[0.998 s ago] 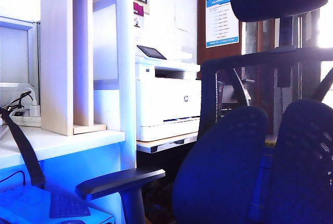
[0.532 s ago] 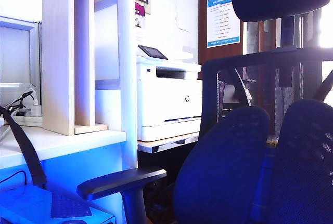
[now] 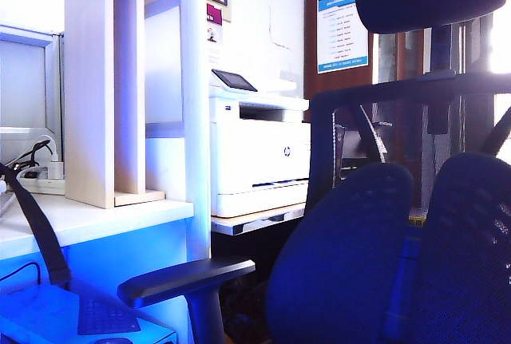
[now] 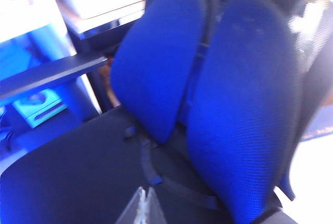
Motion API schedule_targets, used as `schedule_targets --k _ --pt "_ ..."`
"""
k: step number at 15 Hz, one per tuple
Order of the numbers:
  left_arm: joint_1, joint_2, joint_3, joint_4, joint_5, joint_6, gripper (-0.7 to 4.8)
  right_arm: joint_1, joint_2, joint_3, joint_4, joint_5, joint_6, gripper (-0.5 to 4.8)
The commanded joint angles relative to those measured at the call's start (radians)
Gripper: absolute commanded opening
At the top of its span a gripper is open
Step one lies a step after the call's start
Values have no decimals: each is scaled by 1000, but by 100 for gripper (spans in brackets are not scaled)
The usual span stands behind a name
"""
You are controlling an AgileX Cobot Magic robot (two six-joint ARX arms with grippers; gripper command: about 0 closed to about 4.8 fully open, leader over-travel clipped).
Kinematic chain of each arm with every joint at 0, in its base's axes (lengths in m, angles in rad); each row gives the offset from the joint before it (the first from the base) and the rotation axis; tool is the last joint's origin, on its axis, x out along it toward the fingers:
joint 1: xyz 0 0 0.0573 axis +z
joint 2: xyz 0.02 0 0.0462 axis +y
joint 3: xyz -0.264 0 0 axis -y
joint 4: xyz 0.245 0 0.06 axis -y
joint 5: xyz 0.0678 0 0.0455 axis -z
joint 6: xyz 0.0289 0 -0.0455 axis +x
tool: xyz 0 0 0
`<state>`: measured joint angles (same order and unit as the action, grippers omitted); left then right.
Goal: Grab the backpack from the chair and place it on the desk.
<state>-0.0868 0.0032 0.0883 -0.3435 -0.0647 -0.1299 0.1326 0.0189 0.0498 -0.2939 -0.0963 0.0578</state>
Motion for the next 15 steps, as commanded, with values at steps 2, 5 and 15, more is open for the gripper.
schedule_targets --k 2,5,15 --pt "1 0 -60 101 -2 35 -5 23 2 -1 -13 54 -14 -6" --pt "1 0 -64 110 5 96 -5 23 2 -1 -13 42 -13 -6" --pt "1 0 -64 113 9 89 -3 23 1 -1 -12 31 -13 -6"
